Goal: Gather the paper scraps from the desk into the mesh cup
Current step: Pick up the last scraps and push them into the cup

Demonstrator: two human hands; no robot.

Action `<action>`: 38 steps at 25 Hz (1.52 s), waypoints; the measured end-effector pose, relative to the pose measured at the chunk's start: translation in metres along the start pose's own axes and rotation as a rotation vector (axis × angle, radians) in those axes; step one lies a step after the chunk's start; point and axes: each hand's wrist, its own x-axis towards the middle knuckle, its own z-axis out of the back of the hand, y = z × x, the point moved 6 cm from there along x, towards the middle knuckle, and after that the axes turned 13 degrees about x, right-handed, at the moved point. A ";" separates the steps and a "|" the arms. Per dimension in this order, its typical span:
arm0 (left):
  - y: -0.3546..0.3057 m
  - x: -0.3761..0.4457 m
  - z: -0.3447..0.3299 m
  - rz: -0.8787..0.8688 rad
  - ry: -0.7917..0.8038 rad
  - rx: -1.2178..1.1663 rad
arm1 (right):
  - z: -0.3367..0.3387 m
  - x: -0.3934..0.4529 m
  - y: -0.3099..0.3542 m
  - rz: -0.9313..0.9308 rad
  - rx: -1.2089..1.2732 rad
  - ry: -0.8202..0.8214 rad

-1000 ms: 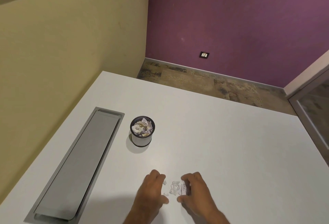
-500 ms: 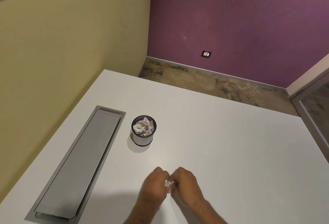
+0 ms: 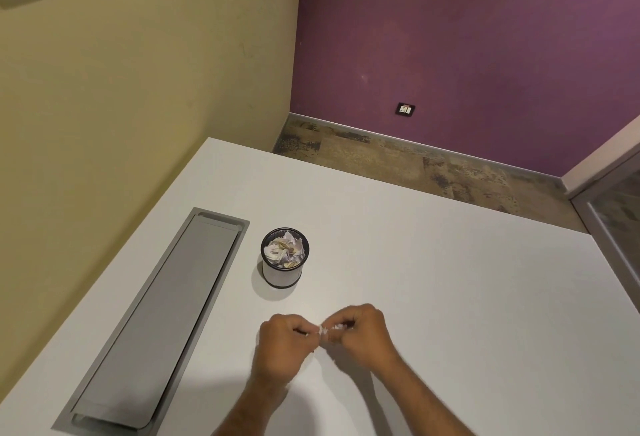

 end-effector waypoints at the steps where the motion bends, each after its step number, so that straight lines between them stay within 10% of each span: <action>1: -0.005 0.002 0.008 -0.006 -0.030 -0.031 | 0.002 0.006 0.010 0.002 0.050 -0.009; 8: -0.053 0.024 0.089 -0.106 -0.322 -0.121 | 0.005 0.049 0.089 0.081 0.318 0.000; 16: -0.086 0.060 0.145 -0.118 -0.415 0.098 | -0.026 0.081 0.140 0.370 -0.403 -0.031; 25: -0.093 0.094 0.120 -0.126 -0.217 0.574 | -0.057 0.082 0.121 0.480 -0.909 0.161; 34: -0.087 0.112 0.072 -0.289 -0.054 1.145 | -0.001 0.034 0.093 0.698 -0.366 -0.082; 38: -0.081 0.118 0.058 -0.306 -0.005 1.222 | -0.003 0.006 0.038 0.570 -0.541 0.203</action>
